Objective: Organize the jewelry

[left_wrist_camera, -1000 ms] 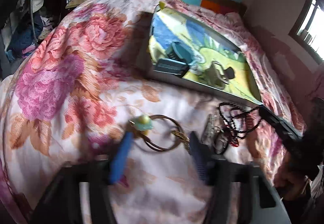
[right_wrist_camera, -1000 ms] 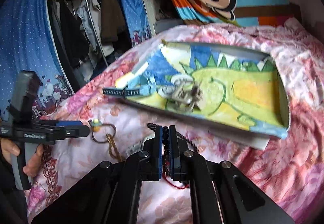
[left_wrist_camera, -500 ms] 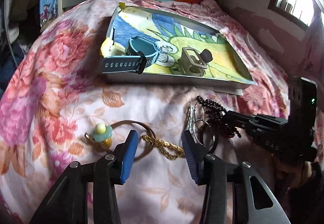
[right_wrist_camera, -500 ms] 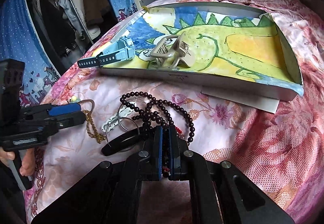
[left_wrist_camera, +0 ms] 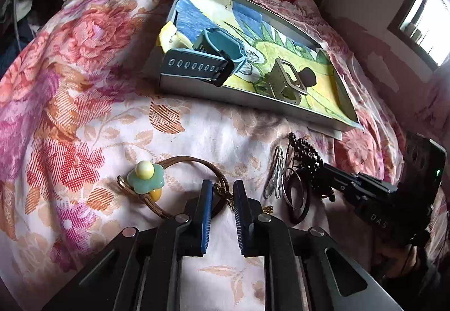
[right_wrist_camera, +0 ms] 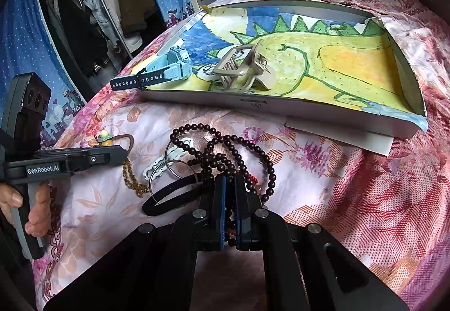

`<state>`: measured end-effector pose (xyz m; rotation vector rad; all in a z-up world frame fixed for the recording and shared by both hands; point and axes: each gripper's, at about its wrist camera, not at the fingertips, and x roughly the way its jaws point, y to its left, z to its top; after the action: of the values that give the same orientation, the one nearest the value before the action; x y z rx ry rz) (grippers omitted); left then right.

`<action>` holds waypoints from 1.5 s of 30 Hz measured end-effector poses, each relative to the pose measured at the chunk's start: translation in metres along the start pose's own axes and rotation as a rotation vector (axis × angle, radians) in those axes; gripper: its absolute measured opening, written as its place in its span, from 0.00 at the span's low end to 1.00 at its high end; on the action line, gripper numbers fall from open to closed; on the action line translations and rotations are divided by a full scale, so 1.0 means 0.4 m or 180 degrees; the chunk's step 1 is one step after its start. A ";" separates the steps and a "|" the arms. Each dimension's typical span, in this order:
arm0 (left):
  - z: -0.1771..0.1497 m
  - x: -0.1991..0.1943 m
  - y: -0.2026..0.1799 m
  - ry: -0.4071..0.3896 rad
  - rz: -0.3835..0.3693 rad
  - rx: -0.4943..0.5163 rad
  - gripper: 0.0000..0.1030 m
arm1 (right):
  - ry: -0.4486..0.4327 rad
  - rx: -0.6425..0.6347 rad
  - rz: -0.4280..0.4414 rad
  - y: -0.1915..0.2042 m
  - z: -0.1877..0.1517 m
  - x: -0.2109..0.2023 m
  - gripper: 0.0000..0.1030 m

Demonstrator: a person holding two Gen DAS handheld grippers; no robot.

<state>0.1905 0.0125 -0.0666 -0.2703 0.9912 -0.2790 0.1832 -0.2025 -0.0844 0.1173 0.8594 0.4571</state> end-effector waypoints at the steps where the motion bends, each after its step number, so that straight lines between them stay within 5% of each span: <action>1: 0.000 -0.003 0.002 -0.0004 -0.0022 -0.0024 0.13 | 0.0004 0.0000 0.0004 0.000 0.000 0.001 0.05; 25: 0.034 -0.165 -0.045 -0.0598 -0.0433 0.0153 0.12 | -0.0853 -0.0180 0.0150 0.035 0.092 -0.182 0.05; 36: 0.171 -0.198 -0.182 -0.1026 -0.0526 0.0269 0.12 | -0.1459 -0.0118 -0.0002 -0.054 0.213 -0.295 0.05; 45: 0.294 -0.065 -0.254 -0.1188 -0.0357 0.0232 0.12 | -0.1339 0.0056 -0.0109 -0.141 0.270 -0.198 0.05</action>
<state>0.2661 -0.0619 0.0501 -0.2994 0.5973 -0.3515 0.2393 -0.2787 0.0261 0.2065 0.4518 0.3744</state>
